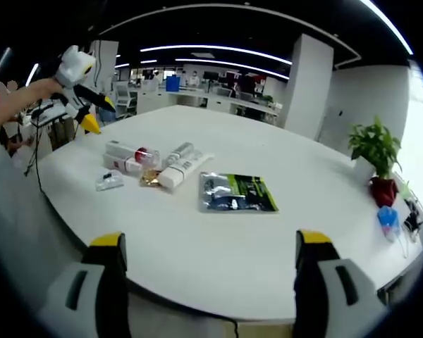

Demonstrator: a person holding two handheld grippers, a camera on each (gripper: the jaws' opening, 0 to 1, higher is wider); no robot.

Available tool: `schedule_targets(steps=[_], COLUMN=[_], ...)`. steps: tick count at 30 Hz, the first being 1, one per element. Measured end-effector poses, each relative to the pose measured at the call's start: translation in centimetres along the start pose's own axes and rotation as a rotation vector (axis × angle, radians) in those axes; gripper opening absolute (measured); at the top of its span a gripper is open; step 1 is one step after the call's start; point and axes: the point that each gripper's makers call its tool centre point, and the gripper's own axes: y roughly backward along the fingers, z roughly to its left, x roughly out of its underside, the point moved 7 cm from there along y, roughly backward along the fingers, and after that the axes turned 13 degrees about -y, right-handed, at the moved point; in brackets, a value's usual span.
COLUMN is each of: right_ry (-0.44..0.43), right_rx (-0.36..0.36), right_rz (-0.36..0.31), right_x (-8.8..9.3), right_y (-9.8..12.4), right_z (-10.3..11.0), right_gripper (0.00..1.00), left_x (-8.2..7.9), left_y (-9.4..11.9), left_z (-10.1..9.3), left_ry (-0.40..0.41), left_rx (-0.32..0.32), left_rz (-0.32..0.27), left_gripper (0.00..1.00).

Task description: Arrange the skincare products in the storage area until every visible bottle or jar stands upright without overlapping.

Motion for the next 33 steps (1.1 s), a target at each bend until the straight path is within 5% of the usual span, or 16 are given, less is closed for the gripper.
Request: schedule_targets(steps=[13, 20, 33], right_ry=[0.001, 0.000, -0.001], right_rx=[0.003, 0.006, 0.011], right_rz=[0.010, 0.007, 0.014], right_x=[0.1, 0.1, 0.1], right_y=[0.0, 0.0, -0.1], right_z=[-0.1, -0.1, -0.2], right_gripper=[1.00, 1.00, 1.00], left_x=[0.8, 1.3, 2.2], left_y=[-3.2, -4.9, -7.3], left_z=[0.9, 1.4, 1.9], left_ry=[-0.075, -0.095, -0.166], left_rx=[0.113, 0.176, 0.270], left_rz=[0.110, 0.152, 0.245], left_gripper=[0.55, 0.40, 0.35])
